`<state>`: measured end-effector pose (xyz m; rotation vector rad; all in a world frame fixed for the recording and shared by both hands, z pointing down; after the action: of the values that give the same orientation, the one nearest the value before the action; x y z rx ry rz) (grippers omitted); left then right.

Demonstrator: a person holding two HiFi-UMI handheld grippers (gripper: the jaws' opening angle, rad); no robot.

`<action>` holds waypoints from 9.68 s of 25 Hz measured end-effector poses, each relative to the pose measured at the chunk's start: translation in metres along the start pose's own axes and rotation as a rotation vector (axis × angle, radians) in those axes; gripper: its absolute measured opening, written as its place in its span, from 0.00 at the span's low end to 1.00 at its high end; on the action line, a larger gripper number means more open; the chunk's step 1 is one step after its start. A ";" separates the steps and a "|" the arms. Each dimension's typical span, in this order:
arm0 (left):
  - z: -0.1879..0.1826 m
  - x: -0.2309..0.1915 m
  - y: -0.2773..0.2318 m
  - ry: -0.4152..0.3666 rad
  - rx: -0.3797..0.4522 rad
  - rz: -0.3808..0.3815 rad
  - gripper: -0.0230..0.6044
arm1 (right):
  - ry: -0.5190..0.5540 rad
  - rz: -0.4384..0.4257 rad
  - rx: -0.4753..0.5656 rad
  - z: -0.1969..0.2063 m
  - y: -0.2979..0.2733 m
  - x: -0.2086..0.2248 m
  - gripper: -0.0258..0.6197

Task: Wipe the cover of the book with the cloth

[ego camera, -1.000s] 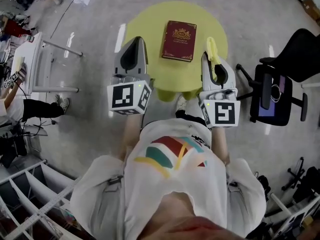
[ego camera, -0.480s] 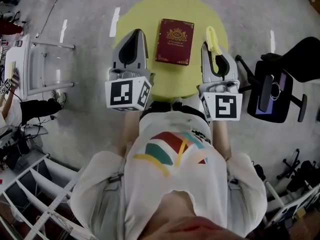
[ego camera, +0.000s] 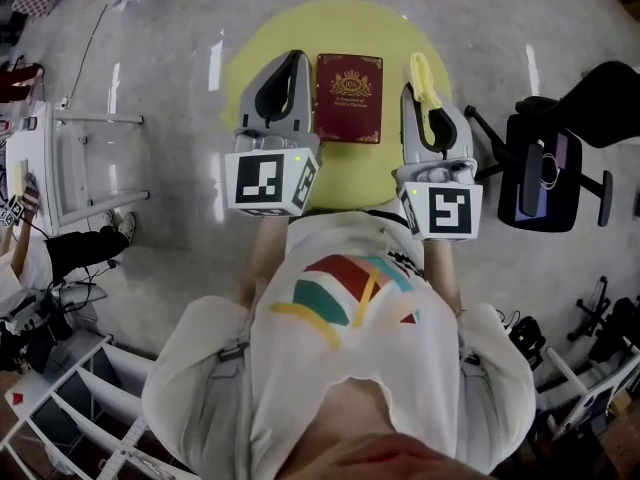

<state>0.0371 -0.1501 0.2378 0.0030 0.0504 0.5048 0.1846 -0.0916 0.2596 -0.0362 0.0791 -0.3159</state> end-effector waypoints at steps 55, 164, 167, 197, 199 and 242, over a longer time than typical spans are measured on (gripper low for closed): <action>0.333 -0.012 0.022 0.400 -0.931 0.065 0.31 | -0.011 0.111 -0.151 0.036 0.007 -0.015 0.09; 0.231 -0.060 0.020 0.471 -0.571 -0.030 0.06 | 0.911 -0.461 -0.906 0.191 -0.077 -0.039 0.09; 0.215 -0.069 0.023 0.445 -0.532 -0.053 0.06 | 0.938 -0.464 -0.881 0.178 -0.087 -0.039 0.09; 0.239 -0.106 0.088 0.479 -0.549 -0.208 0.06 | 0.960 -0.560 -1.046 0.280 -0.181 -0.084 0.09; 0.239 -0.105 0.087 0.480 -0.547 -0.203 0.06 | 0.956 -0.569 -1.043 0.282 -0.164 -0.091 0.08; 0.243 -0.112 0.090 0.554 -0.491 -0.237 0.06 | 1.250 -0.906 -0.923 0.266 -0.070 -0.138 0.09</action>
<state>-0.0926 -0.1227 0.4874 -0.6181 0.4625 0.2582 0.0541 -0.1089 0.5382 -0.8079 1.4781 -1.1515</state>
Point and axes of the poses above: the fingertips, and each gripper's own axes: y backward along the fingers, x to its right, z out of its underside, the point moved 2 cm from there along y, backward along the fingers, and after that the axes turned 1 degree about -y, right-handed, at the moved point
